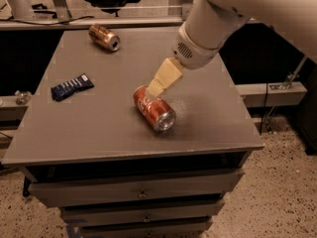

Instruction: Place coke can upright

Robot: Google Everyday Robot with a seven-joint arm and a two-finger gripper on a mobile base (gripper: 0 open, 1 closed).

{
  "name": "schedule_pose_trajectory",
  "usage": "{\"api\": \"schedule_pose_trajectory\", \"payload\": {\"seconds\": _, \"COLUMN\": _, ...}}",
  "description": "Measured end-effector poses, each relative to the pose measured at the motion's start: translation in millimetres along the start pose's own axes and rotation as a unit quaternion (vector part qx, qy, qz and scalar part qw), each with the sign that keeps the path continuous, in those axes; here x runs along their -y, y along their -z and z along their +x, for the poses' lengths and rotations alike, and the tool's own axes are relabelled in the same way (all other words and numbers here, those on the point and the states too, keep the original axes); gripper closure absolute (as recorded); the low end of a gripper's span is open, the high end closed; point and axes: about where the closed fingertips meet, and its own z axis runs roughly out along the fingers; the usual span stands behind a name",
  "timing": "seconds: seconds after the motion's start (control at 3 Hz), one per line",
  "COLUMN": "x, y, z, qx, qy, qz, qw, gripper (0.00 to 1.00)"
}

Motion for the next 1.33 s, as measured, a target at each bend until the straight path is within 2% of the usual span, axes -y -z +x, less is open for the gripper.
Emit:
{"api": "schedule_pose_trajectory", "payload": {"seconds": 0.33, "x": -17.9, "y": -16.8, "z": -18.1, "qx": -0.009, "qy": -0.018, "qz": 0.001, "qw": 0.9998, "gripper": 0.0}}
{"api": "schedule_pose_trajectory", "payload": {"seconds": 0.67, "x": -37.1, "y": -34.8, "z": -29.2, "qx": -0.033, "qy": -0.026, "qz": 0.006, "qw": 0.9991, "gripper": 0.0}}
{"api": "schedule_pose_trajectory", "payload": {"seconds": 1.33, "x": -62.8, "y": -70.7, "z": -31.4, "qx": -0.078, "qy": -0.032, "qz": 0.03, "qw": 0.9959, "gripper": 0.0}}
